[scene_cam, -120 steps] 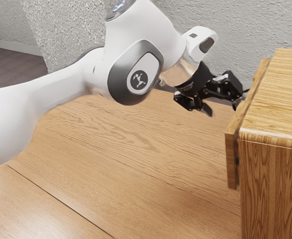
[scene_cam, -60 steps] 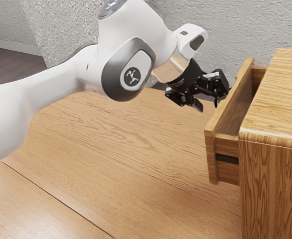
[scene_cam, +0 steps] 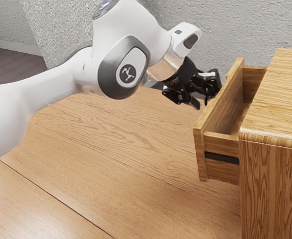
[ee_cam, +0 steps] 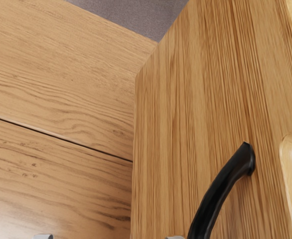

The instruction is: Pull the drawer handle with one arm to open the drawer

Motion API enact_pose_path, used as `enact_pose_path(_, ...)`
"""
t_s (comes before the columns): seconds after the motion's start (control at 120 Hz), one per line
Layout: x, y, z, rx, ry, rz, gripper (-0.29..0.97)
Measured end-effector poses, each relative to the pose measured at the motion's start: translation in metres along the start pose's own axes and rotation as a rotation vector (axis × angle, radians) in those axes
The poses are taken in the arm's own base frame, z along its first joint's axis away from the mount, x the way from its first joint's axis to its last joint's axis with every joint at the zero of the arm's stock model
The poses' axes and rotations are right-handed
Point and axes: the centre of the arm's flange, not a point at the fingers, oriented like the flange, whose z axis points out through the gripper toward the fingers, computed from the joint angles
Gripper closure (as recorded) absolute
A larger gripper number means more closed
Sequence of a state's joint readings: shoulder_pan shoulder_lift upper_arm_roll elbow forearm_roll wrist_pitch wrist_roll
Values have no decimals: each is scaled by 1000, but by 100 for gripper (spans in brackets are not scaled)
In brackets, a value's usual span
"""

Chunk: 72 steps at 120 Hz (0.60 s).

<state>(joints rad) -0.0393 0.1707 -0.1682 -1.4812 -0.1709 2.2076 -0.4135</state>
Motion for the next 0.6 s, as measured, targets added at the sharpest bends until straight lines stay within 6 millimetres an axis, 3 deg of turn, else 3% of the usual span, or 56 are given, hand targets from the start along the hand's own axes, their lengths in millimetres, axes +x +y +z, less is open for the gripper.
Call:
enact_pose_path(0.35, -4, -11, -10, 11, 4, 19, 23)
enact_pose_path(0.6, 0, -32, -12, 58, 24, 3, 24)
